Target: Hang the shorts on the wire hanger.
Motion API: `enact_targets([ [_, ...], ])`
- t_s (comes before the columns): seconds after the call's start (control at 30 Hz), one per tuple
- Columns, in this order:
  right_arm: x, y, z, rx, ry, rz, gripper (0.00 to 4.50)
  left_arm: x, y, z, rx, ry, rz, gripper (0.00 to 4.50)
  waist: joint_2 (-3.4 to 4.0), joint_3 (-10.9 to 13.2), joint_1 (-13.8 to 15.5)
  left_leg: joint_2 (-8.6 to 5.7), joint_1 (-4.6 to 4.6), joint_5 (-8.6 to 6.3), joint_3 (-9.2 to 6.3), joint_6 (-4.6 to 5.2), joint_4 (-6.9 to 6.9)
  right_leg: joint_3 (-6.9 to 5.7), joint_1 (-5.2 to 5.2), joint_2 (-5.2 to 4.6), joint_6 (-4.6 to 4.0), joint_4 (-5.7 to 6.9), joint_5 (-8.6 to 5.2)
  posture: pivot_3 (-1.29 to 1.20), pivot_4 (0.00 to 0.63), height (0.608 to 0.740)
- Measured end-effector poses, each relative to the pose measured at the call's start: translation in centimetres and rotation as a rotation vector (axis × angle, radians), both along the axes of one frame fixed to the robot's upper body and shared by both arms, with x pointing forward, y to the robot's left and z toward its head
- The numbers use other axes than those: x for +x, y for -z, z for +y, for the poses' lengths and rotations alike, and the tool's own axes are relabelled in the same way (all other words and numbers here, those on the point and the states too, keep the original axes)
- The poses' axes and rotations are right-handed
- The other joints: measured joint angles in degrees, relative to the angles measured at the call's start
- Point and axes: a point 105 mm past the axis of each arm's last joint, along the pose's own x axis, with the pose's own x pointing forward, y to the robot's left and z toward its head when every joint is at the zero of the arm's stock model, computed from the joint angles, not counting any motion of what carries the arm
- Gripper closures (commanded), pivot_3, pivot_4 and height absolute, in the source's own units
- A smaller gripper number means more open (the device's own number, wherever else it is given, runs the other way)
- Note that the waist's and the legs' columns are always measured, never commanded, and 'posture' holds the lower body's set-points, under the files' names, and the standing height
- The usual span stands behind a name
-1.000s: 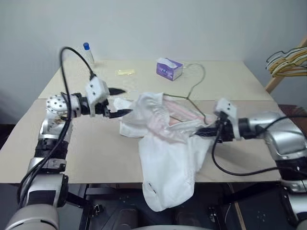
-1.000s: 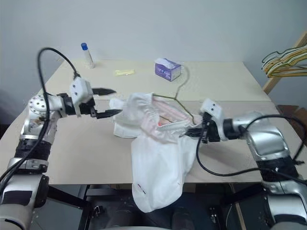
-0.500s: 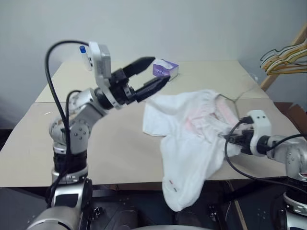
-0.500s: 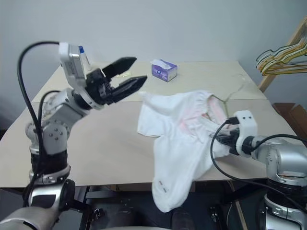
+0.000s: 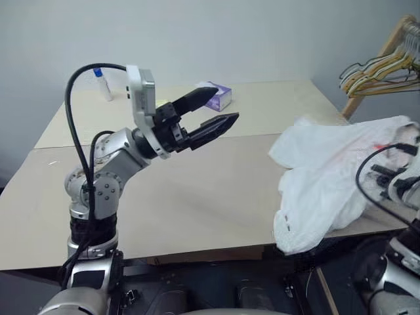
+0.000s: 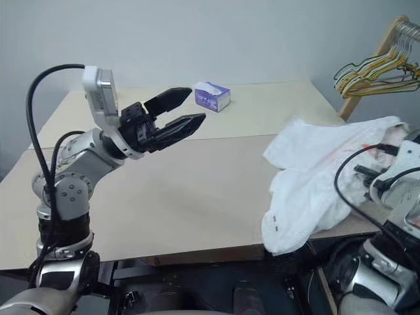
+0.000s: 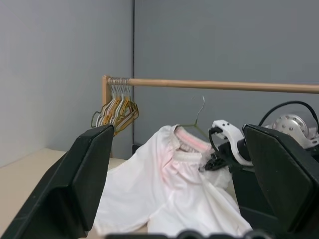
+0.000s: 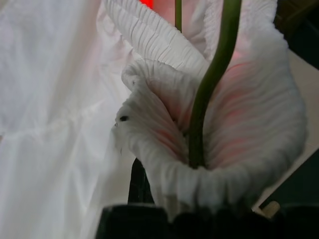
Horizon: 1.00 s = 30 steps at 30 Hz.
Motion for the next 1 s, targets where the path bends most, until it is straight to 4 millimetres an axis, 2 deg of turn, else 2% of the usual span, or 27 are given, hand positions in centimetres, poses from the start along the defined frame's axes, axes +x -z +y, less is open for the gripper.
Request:
enact_targets([
  [0.23,0.5,-3.2,-2.4,0.045,0.189,-0.098,4.5,-0.1,-0.3,0.1,0.011,0.011,-0.016,0.03,0.03,0.0,0.0,0.0,0.0,0.0,0.0,0.0,-0.01,0.01,0.0,-0.01,0.0,-0.02,0.0,-0.01,0.031,0.74],
  [0.37,0.4,-5.2,-4.9,0.054,0.286,-0.172,4.5,-0.1,-0.7,0.2,0.018,0.012,-0.031,0.03,0.06,0.0,0.0,0.0,0.0,0.0,0.13,0.0,-0.1,-0.02,0.01,-0.01,0.0,-0.11,0.0,0.0,0.033,0.74],
  [0.47,0.4,-5.7,-6.5,0.079,0.34,-0.186,4.5,0.0,-0.6,0.3,0.023,0.008,-0.027,0.03,0.07,0.0,0.0,0.0,0.0,0.0,0.28,0.0,-0.1,0.03,0.0,-0.01,0.0,-0.14,0.0,0.01,0.034,0.74],
  [0.63,0.5,-5.5,-8.5,0.216,0.415,-0.216,4.5,0.0,-0.6,0.4,0.028,0.002,-0.029,0.03,0.1,0.1,0.0,0.01,0.04,0.0,0.34,0.01,-0.2,0.09,0.0,-0.01,-0.01,-0.17,-0.01,0.02,0.033,0.74],
  [0.83,0.2,-3.6,-10.1,0.252,0.481,-0.193,4.5,-0.1,-0.7,0.6,0.036,-0.008,-0.038,0.03,0.11,0.1,0.0,0.0,0.01,0.0,0.39,0.01,-0.24,0.15,0.0,-0.01,-0.01,-0.24,-0.01,0.03,0.03,0.74],
  [1.0,0.1,-2.2,-10.5,0.27,0.496,-0.176,4.5,-0.1,-0.8,0.7,0.04,-0.012,-0.045,0.03,0.1,0.1,0.0,0.02,0.15,0.0,0.36,0.01,-0.25,0.12,0.26,0.0,0.0,-0.36,0.0,0.03,0.029,0.74],
])
